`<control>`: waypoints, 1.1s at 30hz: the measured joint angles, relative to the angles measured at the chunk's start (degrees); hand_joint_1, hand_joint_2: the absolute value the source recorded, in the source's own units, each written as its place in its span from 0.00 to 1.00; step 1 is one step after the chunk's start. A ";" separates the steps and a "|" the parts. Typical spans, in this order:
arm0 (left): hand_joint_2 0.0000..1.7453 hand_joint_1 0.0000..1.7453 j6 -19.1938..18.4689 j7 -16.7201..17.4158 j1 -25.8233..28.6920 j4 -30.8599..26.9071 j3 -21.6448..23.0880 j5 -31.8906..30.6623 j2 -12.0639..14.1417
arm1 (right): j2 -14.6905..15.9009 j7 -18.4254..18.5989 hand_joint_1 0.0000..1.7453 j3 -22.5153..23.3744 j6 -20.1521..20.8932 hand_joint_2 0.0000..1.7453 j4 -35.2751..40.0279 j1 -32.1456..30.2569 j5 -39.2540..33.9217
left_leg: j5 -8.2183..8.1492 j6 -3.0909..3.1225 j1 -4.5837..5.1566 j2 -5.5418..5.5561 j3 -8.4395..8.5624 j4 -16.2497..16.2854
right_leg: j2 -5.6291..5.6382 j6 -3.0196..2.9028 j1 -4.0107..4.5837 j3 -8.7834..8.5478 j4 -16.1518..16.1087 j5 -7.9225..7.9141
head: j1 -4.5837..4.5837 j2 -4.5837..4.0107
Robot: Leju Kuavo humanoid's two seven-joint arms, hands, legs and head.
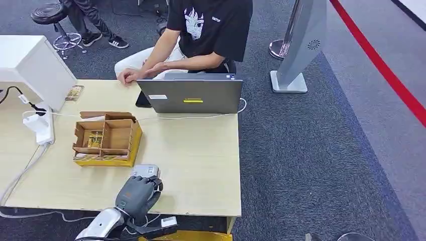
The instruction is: Pass the card to the sensor for recognition and then transmit it.
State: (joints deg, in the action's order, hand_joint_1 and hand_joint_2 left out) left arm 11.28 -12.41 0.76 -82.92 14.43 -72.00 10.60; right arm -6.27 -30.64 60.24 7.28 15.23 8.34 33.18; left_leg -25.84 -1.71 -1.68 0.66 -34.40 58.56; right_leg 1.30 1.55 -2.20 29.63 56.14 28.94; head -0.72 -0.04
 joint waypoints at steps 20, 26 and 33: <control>1.00 1.00 8.29 1.86 -3.45 0.26 1.29 -5.42 -3.11 | 0.00 0.48 0.00 -0.18 -0.35 1.00 0.00 0.33 1.31 | 0.07 0.11 0.01 0.11 0.00 0.03 | -0.14 0.03 -0.01 -0.04 0.00 -0.02 | -0.02 0.00; 1.00 1.00 10.64 3.08 -9.49 -2.67 -0.13 -10.38 -4.98 | 0.00 1.44 0.00 -0.85 -0.22 1.00 0.00 1.18 2.40 | 0.16 0.06 0.00 0.14 0.00 0.02 | -0.17 0.07 0.01 -0.06 0.02 -0.08 | -0.02 0.00; 1.00 1.00 10.80 4.18 -14.72 -3.37 -2.34 -14.12 -5.18 | -0.02 1.73 0.00 -1.77 0.22 1.00 0.00 1.58 2.78 | 0.17 0.06 0.00 0.15 -0.02 0.02 | -0.16 0.08 0.01 -0.05 0.03 -0.10 | 0.00 0.00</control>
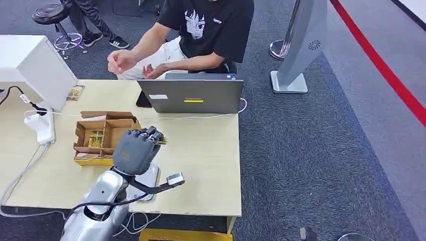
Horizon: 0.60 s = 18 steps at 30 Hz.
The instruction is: Pass the card to the sensor for recognition and then transmit it.
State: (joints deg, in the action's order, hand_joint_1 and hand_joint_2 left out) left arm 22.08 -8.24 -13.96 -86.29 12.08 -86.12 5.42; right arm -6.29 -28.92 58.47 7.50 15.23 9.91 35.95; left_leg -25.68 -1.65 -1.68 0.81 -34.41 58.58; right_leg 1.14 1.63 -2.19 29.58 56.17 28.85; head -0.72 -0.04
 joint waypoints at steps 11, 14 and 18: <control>1.00 1.00 -1.75 1.22 -11.35 5.48 -7.39 -0.72 3.34 | -0.11 0.35 0.00 -1.60 0.39 1.00 0.00 0.25 0.07 | 0.04 -0.02 0.00 -0.01 0.00 0.00 | 0.04 0.01 0.00 0.01 0.03 -0.01 | -0.02 0.00; 1.00 1.00 -1.68 1.37 -12.33 6.73 -8.65 -0.61 3.67 | -0.11 0.46 0.00 -1.62 0.81 1.00 0.00 0.29 -0.48 | 0.04 -0.02 0.00 0.00 -0.01 0.00 | 0.03 0.01 -0.01 0.01 0.03 -0.01 | 0.00 0.00; 1.00 0.00 -1.53 1.16 -12.53 7.63 -9.79 -0.26 3.67 | -0.15 0.46 0.00 -1.66 0.87 1.00 0.00 0.27 -1.01 | 0.04 -0.02 0.00 0.00 -0.01 0.00 | 0.03 0.01 -0.01 0.03 0.02 -0.01 | 0.00 0.00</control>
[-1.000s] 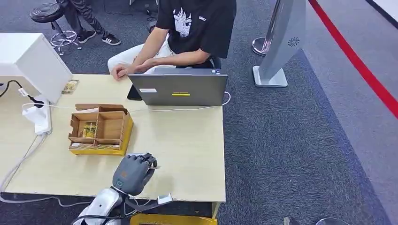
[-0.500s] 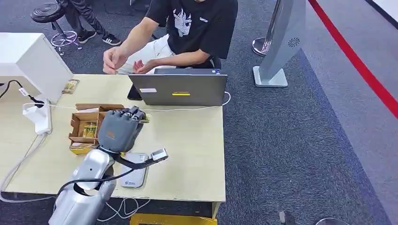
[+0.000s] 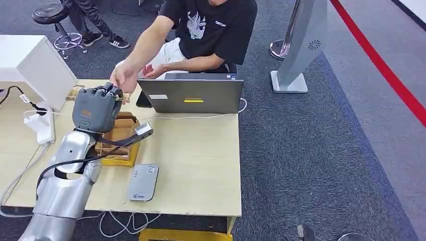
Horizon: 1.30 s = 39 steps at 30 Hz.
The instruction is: Pass the card to the sensor for recognition and then transmit it.
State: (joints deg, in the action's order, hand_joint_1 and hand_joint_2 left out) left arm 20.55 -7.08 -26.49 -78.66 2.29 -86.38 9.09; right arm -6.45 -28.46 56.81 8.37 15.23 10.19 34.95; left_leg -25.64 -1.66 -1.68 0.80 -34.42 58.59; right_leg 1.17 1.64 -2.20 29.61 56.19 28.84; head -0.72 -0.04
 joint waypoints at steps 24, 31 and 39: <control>1.00 0.00 -1.44 -7.80 12.68 -2.84 0.24 7.93 -4.46 | -0.02 -1.22 0.00 -0.02 0.15 1.00 0.00 -0.89 -2.56 | -0.03 0.02 0.00 -0.05 -0.01 -0.01 | 0.03 0.00 0.00 0.06 -0.01 0.01 | -0.02 0.00; 1.00 0.00 -2.71 -8.35 15.18 -2.95 0.74 8.70 -3.19 | -0.02 -1.40 0.00 0.04 -0.15 1.00 0.00 -1.09 -2.75 | -0.03 0.02 0.01 -0.08 -0.01 -0.01 | 0.05 0.01 0.00 0.00 -0.01 0.00 | 0.02 0.00; 1.00 0.00 -2.03 -7.23 21.17 -3.12 0.81 11.41 1.26 | -0.02 -2.08 0.00 0.13 -0.53 1.00 0.02 -1.78 -2.80 | -0.03 0.02 -0.01 -0.09 -0.05 -0.03 | 0.04 0.00 0.01 0.07 -0.01 0.03 | -0.02 0.00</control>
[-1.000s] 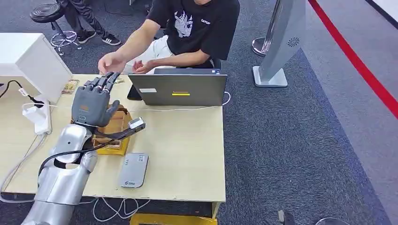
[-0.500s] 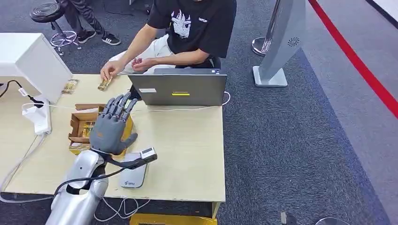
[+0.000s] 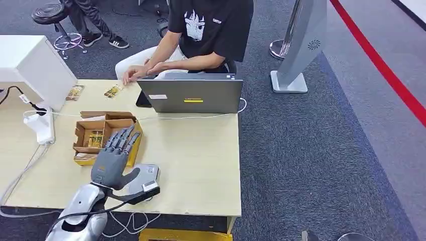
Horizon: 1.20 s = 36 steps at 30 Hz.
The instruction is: Pass the card to the sensor for recognition and then transmit it.
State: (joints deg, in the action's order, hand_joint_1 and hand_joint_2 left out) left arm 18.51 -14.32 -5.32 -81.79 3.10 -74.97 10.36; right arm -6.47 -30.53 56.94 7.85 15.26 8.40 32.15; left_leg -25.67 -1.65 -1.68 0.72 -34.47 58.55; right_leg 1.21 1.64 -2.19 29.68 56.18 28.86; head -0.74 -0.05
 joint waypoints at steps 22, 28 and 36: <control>1.00 0.00 1.36 -1.03 2.94 3.30 -7.15 0.72 4.11 | -0.26 0.04 0.00 0.00 0.41 1.00 0.00 -0.09 0.52 | 0.01 0.00 0.00 0.04 -0.01 0.00 | -0.02 0.01 -0.01 -0.03 0.00 -0.01 | 0.02 0.00; 1.00 0.00 1.38 -1.03 2.95 3.67 -7.52 0.72 4.31 | -0.37 0.04 0.00 0.00 0.42 1.00 0.00 -0.09 0.52 | 0.01 0.00 0.00 0.05 -0.01 0.00 | -0.03 0.02 0.00 -0.03 0.00 -0.01 | 0.02 0.00; 1.00 0.00 1.38 -1.11 2.46 4.85 -8.74 0.29 4.40 | -0.41 0.07 0.00 0.00 0.48 1.00 0.00 -0.07 0.77 | 0.01 0.00 0.00 0.05 -0.01 0.00 | -0.03 0.01 0.00 -0.02 0.00 -0.01 | 0.02 0.00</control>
State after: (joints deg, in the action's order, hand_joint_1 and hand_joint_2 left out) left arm 19.89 -15.43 -2.86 -76.94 -5.64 -74.68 14.75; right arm -6.88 -30.47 56.94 8.33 15.26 8.33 32.92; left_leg -25.66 -1.64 -1.68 0.76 -34.48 58.55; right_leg 1.18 1.65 -2.20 29.66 56.18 28.85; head -0.72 -0.04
